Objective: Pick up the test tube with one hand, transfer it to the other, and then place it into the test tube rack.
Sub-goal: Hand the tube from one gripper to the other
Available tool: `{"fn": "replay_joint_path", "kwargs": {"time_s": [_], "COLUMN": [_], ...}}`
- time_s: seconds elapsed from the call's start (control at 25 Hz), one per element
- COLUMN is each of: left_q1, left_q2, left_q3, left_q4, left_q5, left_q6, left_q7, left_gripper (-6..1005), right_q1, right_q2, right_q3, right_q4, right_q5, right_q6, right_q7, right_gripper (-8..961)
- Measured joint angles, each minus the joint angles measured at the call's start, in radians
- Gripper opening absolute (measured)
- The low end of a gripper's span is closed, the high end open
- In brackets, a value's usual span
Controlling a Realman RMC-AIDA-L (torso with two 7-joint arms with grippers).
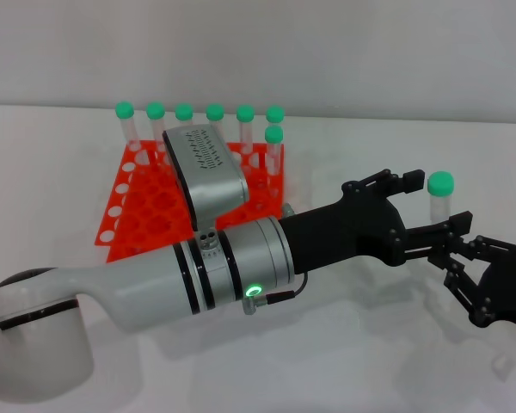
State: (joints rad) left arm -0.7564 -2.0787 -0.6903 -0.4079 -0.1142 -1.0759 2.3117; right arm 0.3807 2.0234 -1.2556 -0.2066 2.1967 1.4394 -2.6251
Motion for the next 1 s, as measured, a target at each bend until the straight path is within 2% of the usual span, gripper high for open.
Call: {"fn": "replay_joint_path", "kwargs": {"time_s": [0.52,0.76,0.84,1.0], "left_q1": [0.002,0.020,0.023,0.031], "left_q2": [-0.002,-0.004,-0.006,-0.006], "left_q3": [0.000,-0.011,-0.016,-0.016], "left_q4": [-0.014,-0.032,-0.035,-0.036], "left_q5": [0.015,0.015,0.015,0.015], "left_q6": [0.019,0.016,0.018,0.016], "left_q7": [0.046,0.099,0.109,0.123], "left_gripper": [794,616,373,329], "right_q1": [0.004,0.003,0.001,-0.002], "right_q2": [0.000,0.000,0.000,-0.002], "right_q3": [-0.018,-0.019,-0.019,-0.019], "right_q4": [-0.001,-0.001,-0.001,-0.001], "right_q5": [0.000,0.000,0.000,0.000], "right_q6": [-0.003,-0.003,-0.004,-0.002], "right_q7": [0.000,0.000,0.000,0.000], "right_gripper": [230,232,232,233]}}
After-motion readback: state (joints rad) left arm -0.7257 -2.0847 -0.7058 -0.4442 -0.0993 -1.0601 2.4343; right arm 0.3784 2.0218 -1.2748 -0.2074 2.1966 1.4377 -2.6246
